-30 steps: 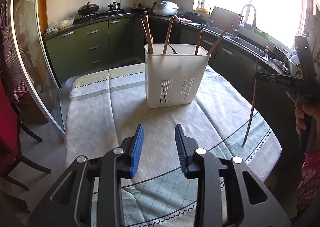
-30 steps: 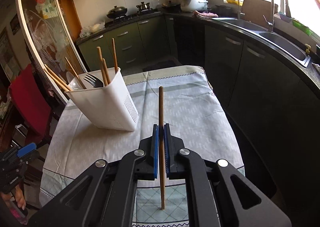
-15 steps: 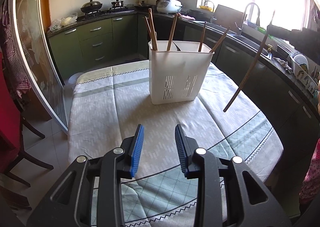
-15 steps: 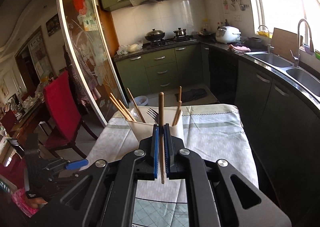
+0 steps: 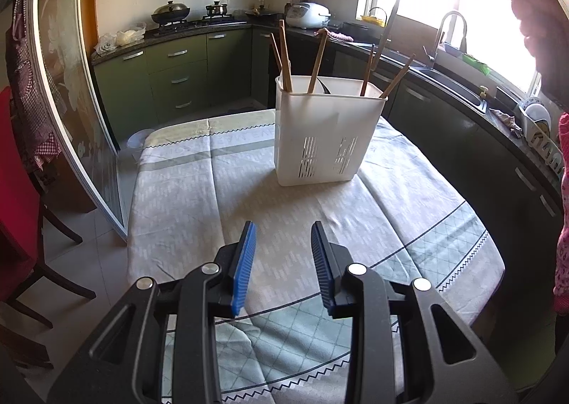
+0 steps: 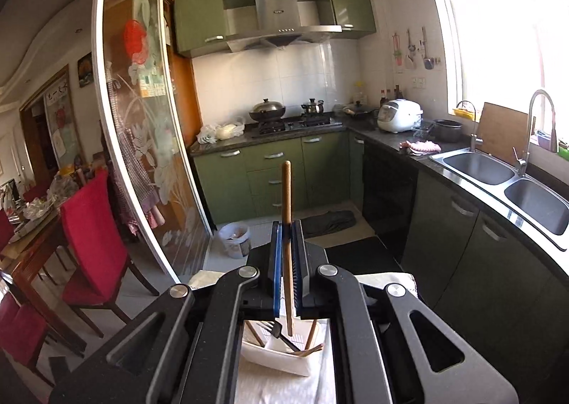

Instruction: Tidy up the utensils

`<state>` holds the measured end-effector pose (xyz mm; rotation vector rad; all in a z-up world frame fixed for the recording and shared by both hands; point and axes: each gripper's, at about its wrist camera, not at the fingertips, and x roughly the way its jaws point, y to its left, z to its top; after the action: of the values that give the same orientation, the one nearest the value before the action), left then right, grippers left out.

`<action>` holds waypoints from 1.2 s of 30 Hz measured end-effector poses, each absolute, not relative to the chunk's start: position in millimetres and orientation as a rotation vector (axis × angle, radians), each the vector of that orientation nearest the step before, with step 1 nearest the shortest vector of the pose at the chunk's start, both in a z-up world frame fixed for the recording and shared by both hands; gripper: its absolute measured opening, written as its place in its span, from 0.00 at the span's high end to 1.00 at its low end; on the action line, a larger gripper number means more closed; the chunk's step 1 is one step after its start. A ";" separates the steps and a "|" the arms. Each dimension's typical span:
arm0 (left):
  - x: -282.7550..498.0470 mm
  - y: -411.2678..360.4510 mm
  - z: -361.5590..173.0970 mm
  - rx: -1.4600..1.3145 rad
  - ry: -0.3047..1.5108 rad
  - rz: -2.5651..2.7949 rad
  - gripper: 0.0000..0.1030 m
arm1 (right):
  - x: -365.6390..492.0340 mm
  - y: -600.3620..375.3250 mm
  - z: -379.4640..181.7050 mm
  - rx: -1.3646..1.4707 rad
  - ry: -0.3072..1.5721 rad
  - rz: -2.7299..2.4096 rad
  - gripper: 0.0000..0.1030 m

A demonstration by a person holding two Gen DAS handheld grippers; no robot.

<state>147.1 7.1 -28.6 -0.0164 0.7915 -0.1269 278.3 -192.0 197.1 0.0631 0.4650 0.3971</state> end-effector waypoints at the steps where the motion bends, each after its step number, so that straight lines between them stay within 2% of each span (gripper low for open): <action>1: 146.1 7.4 -28.7 -0.017 0.788 -0.124 0.70 | 289.6 -191.4 188.3 0.065 0.492 0.389 0.94; 10: 141.2 4.1 -35.6 -0.045 0.798 -0.122 0.70 | 340.0 -169.5 76.0 0.041 0.701 0.416 0.94; 13: 138.6 0.2 -37.3 -0.062 0.802 -0.125 0.70 | 338.3 -163.8 63.5 0.015 0.696 0.415 0.85; 16: 133.8 -3.5 -36.5 -0.070 0.792 -0.120 0.64 | 310.1 -168.6 74.7 0.010 0.619 0.439 0.83; 18: 130.2 -5.7 -35.1 -0.073 0.777 -0.111 0.62 | 277.1 -176.7 88.1 0.009 0.543 0.459 0.70; 22: 122.2 -11.0 -33.6 -0.084 0.754 -0.099 0.60 | 206.7 -203.1 96.3 0.007 0.420 0.467 0.61; 24: 118.2 -14.6 -33.9 -0.084 0.748 -0.095 0.59 | 176.5 -219.7 85.2 0.014 0.392 0.451 0.51; 25: 115.8 -16.8 -34.8 -0.082 0.744 -0.093 0.58 | 162.1 -228.2 75.7 0.017 0.384 0.437 0.49; 28: 108.0 -24.1 -40.4 -0.076 0.738 -0.080 0.49 | 127.1 -248.3 41.0 0.011 0.395 0.398 0.39; 33: 95.1 -32.0 -54.6 -0.108 0.732 -0.071 0.35 | 77.8 -273.1 -15.9 0.014 0.405 0.349 0.16; 35: 88.2 -35.5 -58.0 -0.112 0.712 -0.061 0.26 | 60.8 -281.4 -32.8 0.024 0.403 0.335 0.14; 36: 84.0 -37.3 -58.9 -0.112 0.700 -0.054 0.24 | 53.6 -283.9 -38.9 0.029 0.401 0.330 0.09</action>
<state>84.0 -37.3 -58.9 -0.1119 0.6997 -0.0542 53.6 -283.9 -38.9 0.0287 0.4011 0.3298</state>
